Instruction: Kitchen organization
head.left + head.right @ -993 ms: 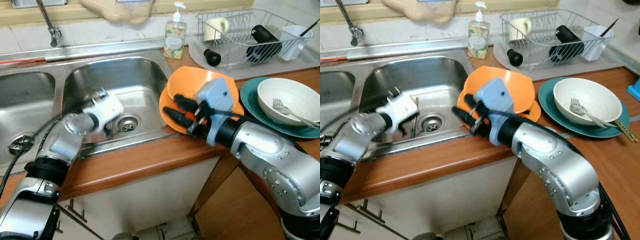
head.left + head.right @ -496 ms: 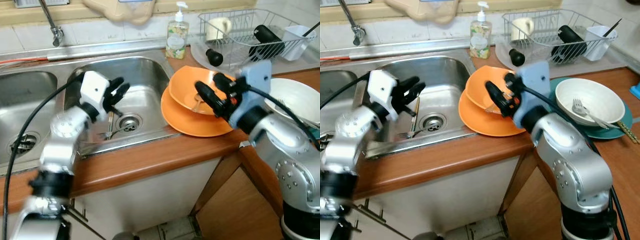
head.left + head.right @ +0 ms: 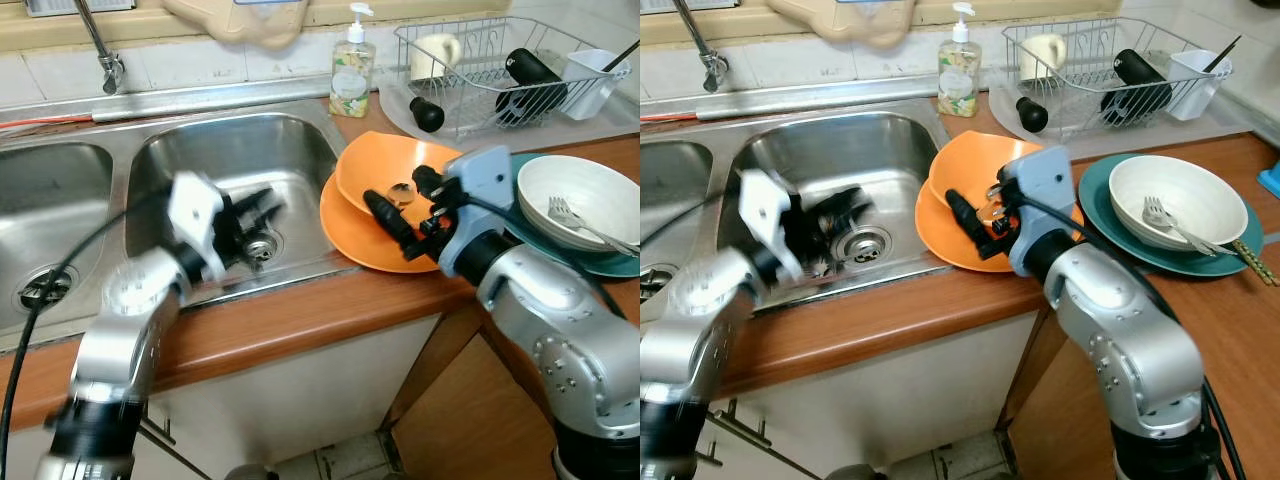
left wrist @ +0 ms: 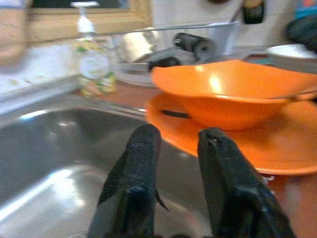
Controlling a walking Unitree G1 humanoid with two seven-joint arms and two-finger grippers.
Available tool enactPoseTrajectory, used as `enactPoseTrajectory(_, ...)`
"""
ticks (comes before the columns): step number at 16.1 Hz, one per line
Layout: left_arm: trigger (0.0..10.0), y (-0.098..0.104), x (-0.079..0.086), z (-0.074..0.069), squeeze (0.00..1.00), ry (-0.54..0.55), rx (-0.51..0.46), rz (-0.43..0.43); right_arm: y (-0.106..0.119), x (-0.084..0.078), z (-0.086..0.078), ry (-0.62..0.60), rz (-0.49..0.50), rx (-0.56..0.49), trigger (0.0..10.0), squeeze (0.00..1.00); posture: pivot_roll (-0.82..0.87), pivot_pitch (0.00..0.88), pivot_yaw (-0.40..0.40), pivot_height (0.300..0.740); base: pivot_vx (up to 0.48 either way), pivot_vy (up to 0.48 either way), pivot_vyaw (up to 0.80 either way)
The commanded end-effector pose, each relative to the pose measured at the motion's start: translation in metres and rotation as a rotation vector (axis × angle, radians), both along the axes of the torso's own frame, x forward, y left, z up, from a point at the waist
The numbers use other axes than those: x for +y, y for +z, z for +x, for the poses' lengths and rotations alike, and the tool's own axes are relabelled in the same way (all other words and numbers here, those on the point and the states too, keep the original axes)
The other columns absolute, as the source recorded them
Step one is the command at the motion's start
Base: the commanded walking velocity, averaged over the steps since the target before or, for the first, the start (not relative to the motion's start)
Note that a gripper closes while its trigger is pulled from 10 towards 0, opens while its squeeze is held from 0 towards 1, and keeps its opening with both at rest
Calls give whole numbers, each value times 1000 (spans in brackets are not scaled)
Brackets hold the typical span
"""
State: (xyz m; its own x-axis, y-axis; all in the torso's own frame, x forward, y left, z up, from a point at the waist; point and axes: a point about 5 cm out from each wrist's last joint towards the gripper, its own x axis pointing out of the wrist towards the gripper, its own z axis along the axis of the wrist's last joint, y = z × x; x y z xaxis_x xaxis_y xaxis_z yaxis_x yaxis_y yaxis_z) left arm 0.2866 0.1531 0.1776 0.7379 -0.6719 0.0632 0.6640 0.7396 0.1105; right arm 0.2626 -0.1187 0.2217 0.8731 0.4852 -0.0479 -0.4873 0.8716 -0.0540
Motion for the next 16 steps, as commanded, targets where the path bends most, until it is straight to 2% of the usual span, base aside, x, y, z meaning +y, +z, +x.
enactPoseTrajectory(1,10000,10,-4,-4,1000,-36,-27,-1,-3,2,-1,-12,-33,10,10000,0,-40,0,41,740,0,0,0)
enactPoseTrajectory(2,10000,10,-6,-7,1000,-40,-39,23,-6,2,0,-24,-49,16,10000,0,-38,0,41,740,0,0,0)
enactPoseTrajectory(3,10000,9,-10,-12,180,-57,-28,21,-9,2,2,-58,-63,31,10000,0,-39,0,41,740,0,0,0)
enactPoseTrajectory(4,10000,6,-14,-20,0,-104,-6,42,-15,0,5,-117,-81,63,10000,0,-36,0,36,740,0,0,0)
enactPoseTrajectory(6,10000,3,-13,-23,0,-112,18,76,-20,-1,6,-158,-74,94,10000,0,-37,0,36,740,0,0,0)
enactPoseTrajectory(13,10000,5,-12,-25,0,-122,25,84,-21,-12,2,-228,-69,133,10000,0,-49,0,44,740,0,0,0)
enactPoseTrajectory(14,10000,5,-13,-26,0,-128,25,81,-21,-13,1,-231,-54,137,5569,0,-49,0,44,740,0,0,0)
enactPoseTrajectory(16,10000,6,-16,-28,0,-153,30,74,-22,-15,0,-233,-15,156,0,0,-49,0,44,740,0,0,0)
